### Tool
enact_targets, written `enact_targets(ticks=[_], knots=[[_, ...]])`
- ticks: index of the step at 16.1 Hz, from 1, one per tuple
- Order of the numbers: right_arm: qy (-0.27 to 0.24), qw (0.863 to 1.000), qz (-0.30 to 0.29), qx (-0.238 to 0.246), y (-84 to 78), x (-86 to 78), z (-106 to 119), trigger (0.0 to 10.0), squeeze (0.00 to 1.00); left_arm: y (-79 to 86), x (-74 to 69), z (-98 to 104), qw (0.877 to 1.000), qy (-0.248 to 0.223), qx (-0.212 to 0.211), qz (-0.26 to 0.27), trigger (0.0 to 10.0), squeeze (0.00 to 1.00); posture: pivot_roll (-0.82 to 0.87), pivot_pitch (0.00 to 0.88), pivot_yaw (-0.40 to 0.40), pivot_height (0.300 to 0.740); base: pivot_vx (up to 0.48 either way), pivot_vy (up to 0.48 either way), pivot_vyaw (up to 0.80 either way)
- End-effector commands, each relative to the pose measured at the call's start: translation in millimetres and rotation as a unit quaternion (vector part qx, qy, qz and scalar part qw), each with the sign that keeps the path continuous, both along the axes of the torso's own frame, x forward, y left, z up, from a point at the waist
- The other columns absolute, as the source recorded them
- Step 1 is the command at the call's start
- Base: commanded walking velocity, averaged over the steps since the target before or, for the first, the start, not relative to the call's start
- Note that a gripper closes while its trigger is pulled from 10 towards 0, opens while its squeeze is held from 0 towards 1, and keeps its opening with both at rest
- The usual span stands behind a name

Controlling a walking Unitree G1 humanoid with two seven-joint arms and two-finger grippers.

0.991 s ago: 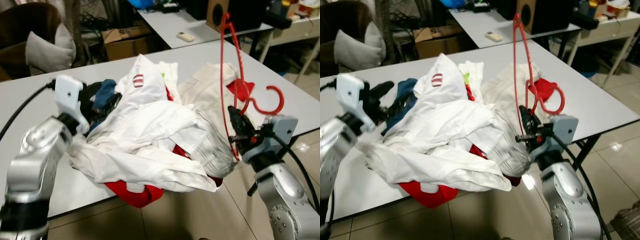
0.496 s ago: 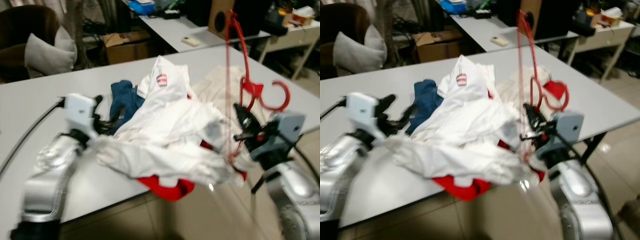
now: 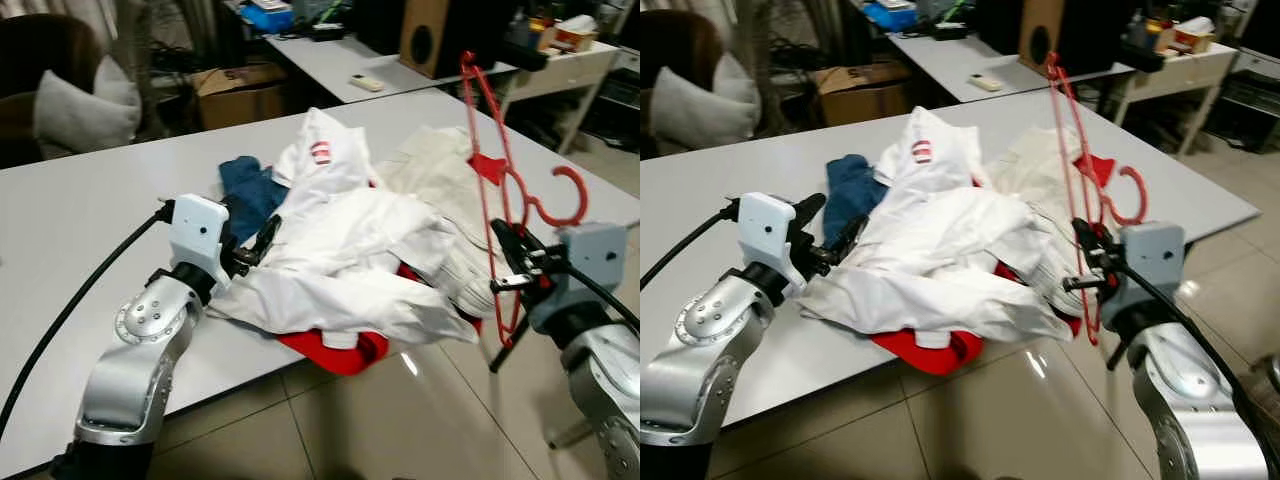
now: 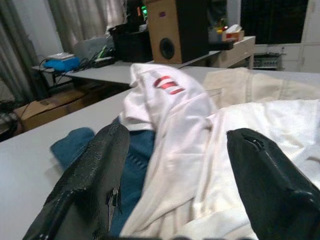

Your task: Hang hanger

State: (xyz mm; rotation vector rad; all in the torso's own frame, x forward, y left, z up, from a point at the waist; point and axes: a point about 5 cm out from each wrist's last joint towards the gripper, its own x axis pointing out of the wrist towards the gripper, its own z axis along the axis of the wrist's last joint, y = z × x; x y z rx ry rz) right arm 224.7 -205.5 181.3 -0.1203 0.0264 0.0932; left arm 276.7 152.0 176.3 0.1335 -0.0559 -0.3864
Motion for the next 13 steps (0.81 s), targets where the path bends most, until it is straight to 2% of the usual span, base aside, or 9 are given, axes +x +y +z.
enact_targets(ticks=[1,2,6,10,13], knots=[[-0.008,1.000,0.003,0.010,0.4,-2.4,4,10.0,0.00,-1.4,2.2,-1,1.000,0.000,0.002,0.008,10.0,0.00,-0.21,0.000,0.042,0.740,0.000,0.000,0.00],[-0.007,0.999,0.014,0.031,3.0,-6.9,1,10.0,0.00,-0.9,1.5,-6,1.000,0.005,-0.002,0.020,10.0,0.00,-0.21,0.000,0.030,0.740,0.000,0.000,0.00],[0.007,0.999,0.005,0.035,4.5,-10.9,-13,10.0,0.00,-1.2,-2.0,-17,0.999,0.014,-0.011,0.037,10.0,0.00,-0.22,0.000,0.014,0.740,0.000,-0.070,0.00],[0.006,0.999,0.019,0.047,6.0,-5.5,-15,10.0,0.00,-5.7,-7.0,-26,0.999,0.020,-0.002,0.044,10.0,0.00,-0.21,0.000,-0.004,0.740,0.000,-0.454,0.00],[0.010,0.999,0.029,0.044,5.2,-0.3,-19,10.0,0.00,-3.2,-9.5,-27,0.998,0.016,-0.001,0.054,10.0,0.00,-0.18,0.000,-0.034,0.740,0.000,-0.472,0.00]])
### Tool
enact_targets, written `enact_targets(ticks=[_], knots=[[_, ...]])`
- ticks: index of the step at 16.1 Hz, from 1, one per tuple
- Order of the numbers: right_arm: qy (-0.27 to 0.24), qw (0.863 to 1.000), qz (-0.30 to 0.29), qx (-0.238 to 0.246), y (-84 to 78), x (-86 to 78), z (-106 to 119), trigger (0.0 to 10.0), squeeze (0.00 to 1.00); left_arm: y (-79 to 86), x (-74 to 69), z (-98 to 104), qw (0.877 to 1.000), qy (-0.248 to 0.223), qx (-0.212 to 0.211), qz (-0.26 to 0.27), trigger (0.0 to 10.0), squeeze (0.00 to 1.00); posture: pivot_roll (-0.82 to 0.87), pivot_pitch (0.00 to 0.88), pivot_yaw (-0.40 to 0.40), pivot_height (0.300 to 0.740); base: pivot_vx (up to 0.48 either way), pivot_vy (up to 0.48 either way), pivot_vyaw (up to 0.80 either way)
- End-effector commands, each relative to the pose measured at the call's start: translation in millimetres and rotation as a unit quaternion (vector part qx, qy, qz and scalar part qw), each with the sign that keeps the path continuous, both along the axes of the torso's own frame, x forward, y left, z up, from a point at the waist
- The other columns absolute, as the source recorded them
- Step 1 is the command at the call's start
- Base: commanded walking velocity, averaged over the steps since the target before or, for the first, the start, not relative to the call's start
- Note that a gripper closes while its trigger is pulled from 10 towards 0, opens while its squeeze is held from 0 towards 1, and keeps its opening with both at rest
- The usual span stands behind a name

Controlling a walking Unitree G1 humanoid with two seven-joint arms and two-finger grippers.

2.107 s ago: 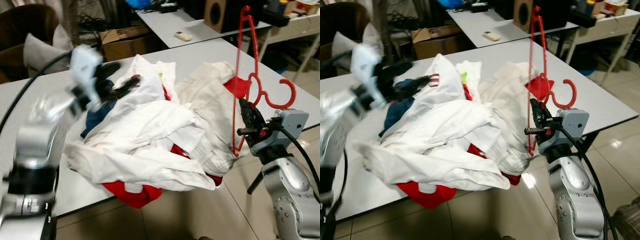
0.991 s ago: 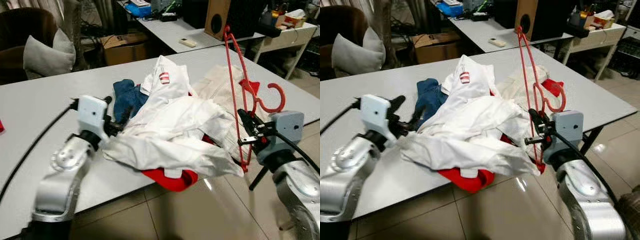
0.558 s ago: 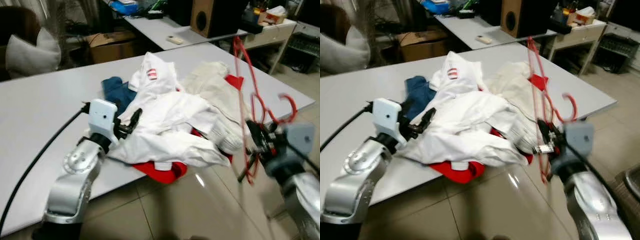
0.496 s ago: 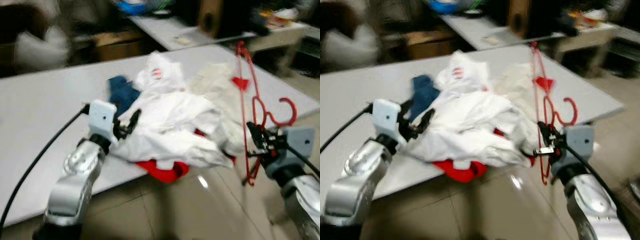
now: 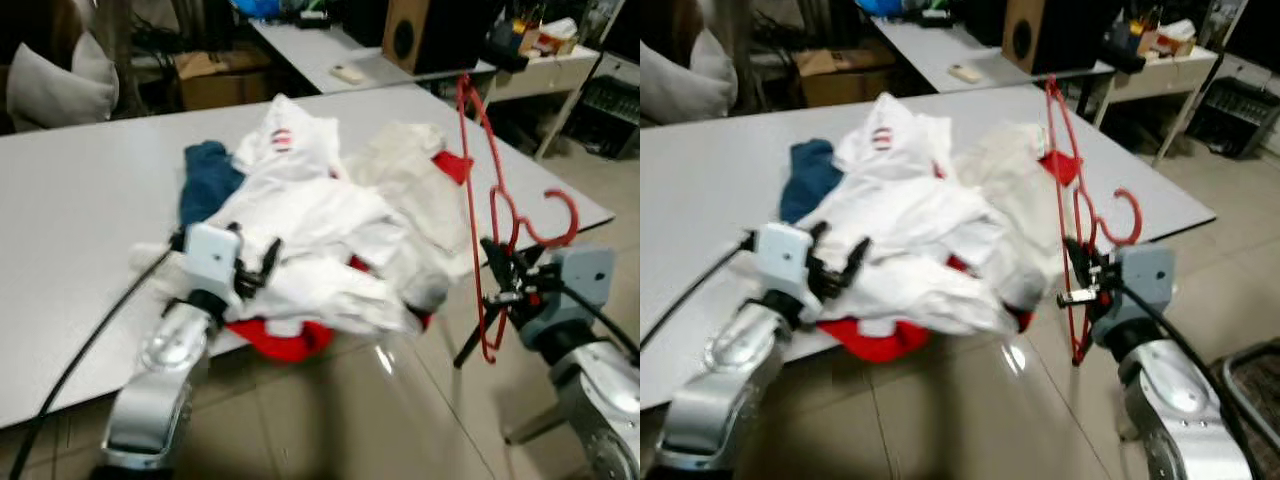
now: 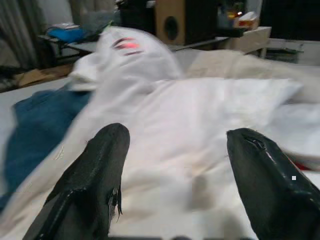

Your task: Hang hanger

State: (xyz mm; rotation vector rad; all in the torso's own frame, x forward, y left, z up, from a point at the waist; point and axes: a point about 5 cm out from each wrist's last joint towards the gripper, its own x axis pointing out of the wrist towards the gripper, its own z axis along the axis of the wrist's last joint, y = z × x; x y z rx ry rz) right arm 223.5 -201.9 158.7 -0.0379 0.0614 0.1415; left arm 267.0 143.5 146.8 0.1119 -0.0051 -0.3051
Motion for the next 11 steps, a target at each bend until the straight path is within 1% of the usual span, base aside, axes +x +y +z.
enact_targets(ticks=[1,3,6,7,9,10,11], knots=[[-0.010,1.000,0.006,0.002,1.2,2.2,3,10.0,0.00,6.0,0.2,2,1.000,-0.008,0.007,0.013,10.0,0.00,-0.18,0.000,-0.035,0.740,0.000,-0.472,0.00],[-0.010,1.000,0.009,0.000,-0.2,4.1,3,10.0,0.00,5.9,-0.5,2,1.000,-0.009,0.010,0.015,10.0,0.00,-0.17,0.000,-0.046,0.740,0.000,-0.472,0.00],[-0.004,1.000,0.015,-0.001,0.7,6.2,-2,10.0,0.00,5.9,-3.1,1,1.000,0.002,0.005,0.010,10.0,0.00,-0.16,0.000,-0.047,0.740,0.000,0.000,0.00],[0.000,1.000,0.014,0.000,2.2,5.9,-6,10.0,0.00,5.6,-5.8,3,1.000,-0.005,0.001,-0.007,10.0,0.00,-0.15,0.000,-0.043,0.740,0.000,0.364,0.00],[0.000,1.000,0.015,0.002,4.3,5.6,-7,10.0,0.00,7.3,-6.6,1,1.000,0.001,0.011,-0.009,10.0,0.00,-0.15,0.000,-0.032,0.740,0.000,0.480,0.00],[0.000,1.000,0.013,0.006,6.4,5.8,-8,10.0,0.00,9.3,-6.3,0,1.000,0.003,0.023,-0.011,10.0,0.00,-0.16,0.000,-0.017,0.740,0.000,0.341,0.00],[-0.001,1.000,0.010,0.010,7.6,5.3,-9,10.0,0.00,10.3,-5.7,0,1.000,0.003,0.027,-0.013,10.0,0.00,-0.16,0.000,-0.015,0.740,0.000,0.000,0.00]])
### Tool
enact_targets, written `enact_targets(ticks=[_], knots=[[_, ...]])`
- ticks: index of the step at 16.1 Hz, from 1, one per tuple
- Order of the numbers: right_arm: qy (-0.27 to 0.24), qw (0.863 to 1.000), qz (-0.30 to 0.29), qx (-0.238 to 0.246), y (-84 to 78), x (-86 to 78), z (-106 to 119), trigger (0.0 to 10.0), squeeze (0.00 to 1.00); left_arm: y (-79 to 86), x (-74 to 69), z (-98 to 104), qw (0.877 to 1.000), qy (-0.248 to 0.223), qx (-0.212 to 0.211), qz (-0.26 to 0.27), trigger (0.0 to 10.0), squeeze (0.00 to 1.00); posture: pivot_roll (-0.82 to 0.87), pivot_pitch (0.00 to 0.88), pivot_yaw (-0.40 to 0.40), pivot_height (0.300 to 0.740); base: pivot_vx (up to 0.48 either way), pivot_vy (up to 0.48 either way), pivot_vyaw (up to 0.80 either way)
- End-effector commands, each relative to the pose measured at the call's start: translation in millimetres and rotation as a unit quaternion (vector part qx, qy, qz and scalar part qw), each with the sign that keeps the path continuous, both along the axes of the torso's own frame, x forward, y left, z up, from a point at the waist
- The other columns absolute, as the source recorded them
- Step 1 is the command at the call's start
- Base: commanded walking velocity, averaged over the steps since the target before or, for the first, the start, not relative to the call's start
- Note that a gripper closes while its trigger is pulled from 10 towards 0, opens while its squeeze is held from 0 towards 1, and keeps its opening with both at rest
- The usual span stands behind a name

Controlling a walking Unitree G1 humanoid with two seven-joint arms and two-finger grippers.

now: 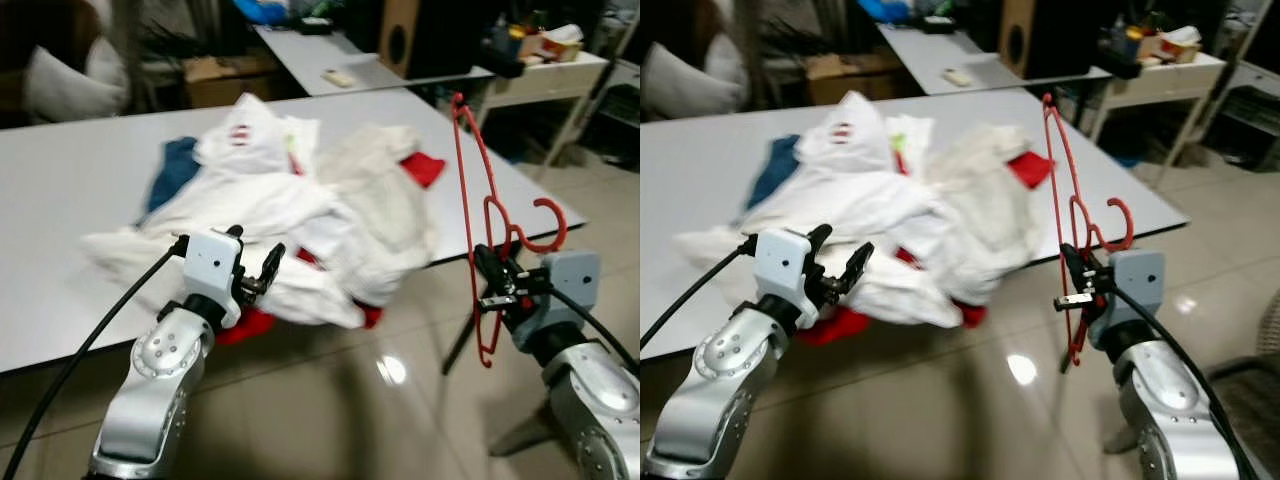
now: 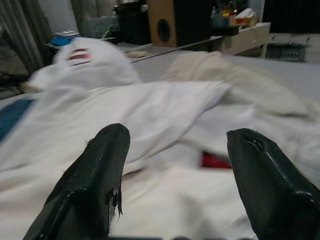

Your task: Hang hanger

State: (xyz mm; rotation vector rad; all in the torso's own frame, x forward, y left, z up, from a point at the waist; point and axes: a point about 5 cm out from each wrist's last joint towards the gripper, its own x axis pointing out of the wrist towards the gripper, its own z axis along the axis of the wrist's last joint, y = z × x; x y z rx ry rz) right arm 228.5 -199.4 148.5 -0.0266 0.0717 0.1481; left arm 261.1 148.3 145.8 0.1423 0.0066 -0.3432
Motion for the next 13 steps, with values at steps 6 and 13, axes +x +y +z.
enact_targets(ticks=[6,13], knots=[[0.002,1.000,-0.008,0.004,2.2,-3.0,-5,10.0,0.00,-2.8,-0.5,-4,0.998,0.005,0.024,-0.052,10.0,0.00,-0.16,0.000,-0.019,0.740,0.000,0.000,0.00],[-0.001,1.000,-0.024,-0.017,-3.2,-3.8,-3,10.0,0.00,-17.0,16.9,-9,0.962,0.009,0.145,-0.230,10.0,1.00,-0.18,0.000,0.024,0.740,0.000,0.000,0.00]])
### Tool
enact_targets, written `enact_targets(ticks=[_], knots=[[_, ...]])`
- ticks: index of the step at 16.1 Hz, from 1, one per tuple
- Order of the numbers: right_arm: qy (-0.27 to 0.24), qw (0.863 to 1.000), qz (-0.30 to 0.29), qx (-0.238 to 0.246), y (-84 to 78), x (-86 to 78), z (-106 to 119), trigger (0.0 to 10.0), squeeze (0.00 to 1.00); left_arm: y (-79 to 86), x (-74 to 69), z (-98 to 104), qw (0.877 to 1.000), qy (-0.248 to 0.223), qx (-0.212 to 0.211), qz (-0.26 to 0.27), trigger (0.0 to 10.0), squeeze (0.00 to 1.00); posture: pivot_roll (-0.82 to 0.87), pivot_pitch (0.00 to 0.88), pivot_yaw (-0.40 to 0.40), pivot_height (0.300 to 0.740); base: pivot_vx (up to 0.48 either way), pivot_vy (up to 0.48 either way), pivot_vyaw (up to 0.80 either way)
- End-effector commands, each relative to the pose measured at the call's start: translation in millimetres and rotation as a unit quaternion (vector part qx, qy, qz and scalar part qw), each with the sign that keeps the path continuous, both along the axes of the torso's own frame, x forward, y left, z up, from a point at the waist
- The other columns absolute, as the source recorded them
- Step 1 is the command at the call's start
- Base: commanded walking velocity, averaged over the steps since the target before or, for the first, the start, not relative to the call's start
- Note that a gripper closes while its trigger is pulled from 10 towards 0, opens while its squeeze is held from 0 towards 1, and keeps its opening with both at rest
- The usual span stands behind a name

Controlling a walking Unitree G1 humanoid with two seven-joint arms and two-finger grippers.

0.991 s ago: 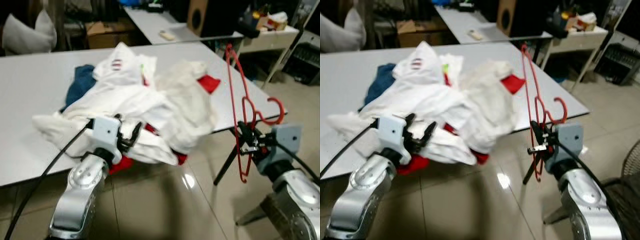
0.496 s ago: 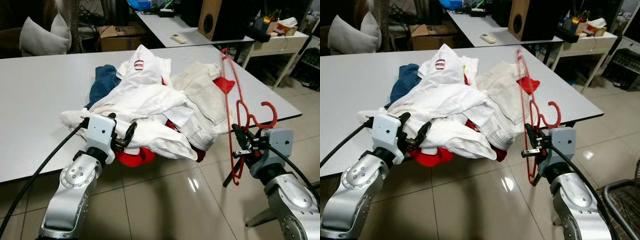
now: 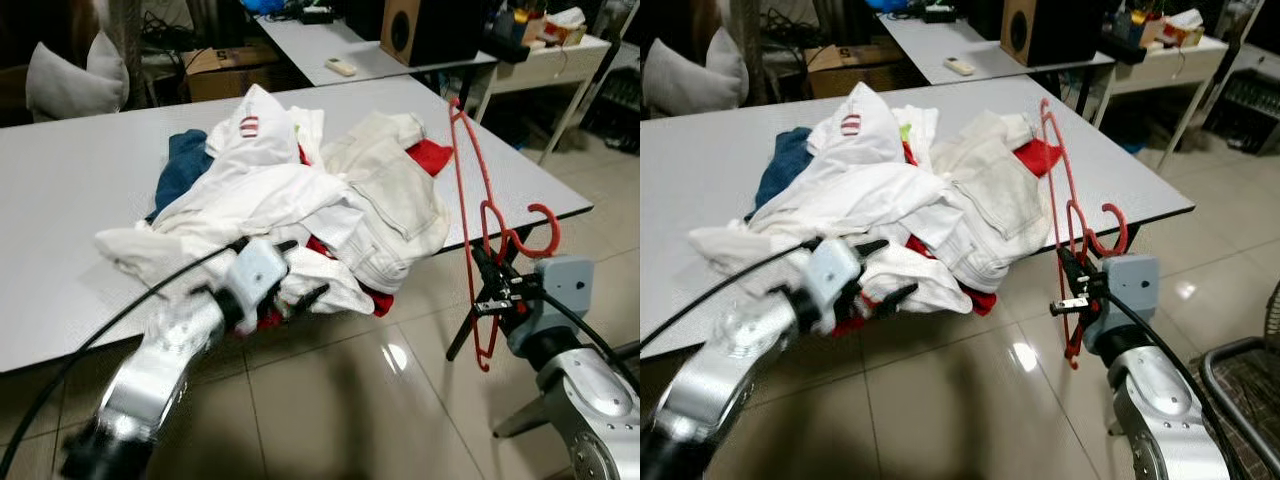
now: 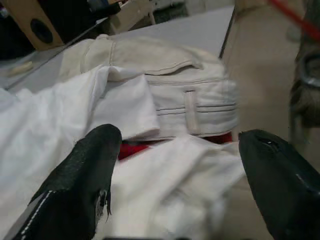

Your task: Hang hanger

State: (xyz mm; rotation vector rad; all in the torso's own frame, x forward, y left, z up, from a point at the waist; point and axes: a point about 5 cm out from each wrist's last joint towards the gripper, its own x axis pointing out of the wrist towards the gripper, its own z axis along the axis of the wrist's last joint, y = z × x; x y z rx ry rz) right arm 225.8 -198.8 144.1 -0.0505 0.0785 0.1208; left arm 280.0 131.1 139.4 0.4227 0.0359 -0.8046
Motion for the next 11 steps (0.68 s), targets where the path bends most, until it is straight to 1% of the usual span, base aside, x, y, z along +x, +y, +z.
enact_targets(ticks=[1,2,3,4,5,6,8,9,10,11], knots=[[-0.004,1.000,-0.011,-0.005,-3.5,-1.2,1,10.0,0.00,1.5,0.6,-4,1.000,0.001,0.015,0.003,10.0,0.98,-0.18,0.000,0.027,0.740,0.000,0.000,0.00],[-0.004,1.000,-0.011,-0.006,-2.8,-1.7,1,10.0,0.00,5.0,4.8,-6,1.000,0.003,0.026,0.007,10.0,0.20,-0.18,0.000,0.035,0.740,0.000,0.000,0.00],[-0.004,1.000,-0.011,-0.007,-2.6,-2.6,1,10.0,0.00,7.9,6.4,-7,1.000,0.008,0.028,0.003,4.7,0.02,-0.19,0.000,0.039,0.740,0.000,0.000,0.00],[-0.005,1.000,-0.012,-0.008,-2.5,-3.2,1,10.0,0.00,9.7,5.7,-7,1.000,0.016,0.021,-0.003,3.0,0.00,-0.19,0.000,0.042,0.740,0.000,0.000,0.00],[-0.005,1.000,-0.013,-0.007,-2.6,-3.4,1,10.0,0.00,11.8,5.0,-7,1.000,0.022,0.018,-0.010,2.8,0.00,-0.19,0.000,0.043,0.740,0.000,0.000,0.00],[-0.005,1.000,-0.014,-0.008,-2.8,-3.6,1,10.0,0.00,14.3,4.4,-8,0.999,0.027,0.018,-0.015,3.4,0.00,-0.19,0.000,0.043,0.740,0.000,0.000,0.00],[-0.005,1.000,-0.013,-0.007,-1.8,-3.7,0,10.0,0.00,21.3,6.4,-9,0.999,0.023,0.035,-0.005,3.8,0.00,-0.18,0.000,0.042,0.740,0.000,0.000,0.00],[-0.005,1.000,-0.012,-0.007,-1.3,-3.7,0,10.0,0.00,22.7,7.0,-9,0.999,0.023,0.037,-0.003,3.2,0.00,-0.18,0.000,0.042,0.740,0.000,0.000,0.00],[-0.004,1.000,-0.011,-0.006,-0.2,-3.9,0,10.0,0.00,26.4,7.1,-9,0.999,0.025,0.041,-0.002,1.5,0.00,-0.18,0.000,0.041,0.740,0.000,0.000,0.00],[-0.004,1.000,-0.010,-0.006,0.3,-4.0,0,10.0,0.00,28.4,6.1,-10,0.998,0.030,0.046,-0.007,0.0,0.00,-0.18,0.000,0.041,0.740,0.000,0.000,0.00]])
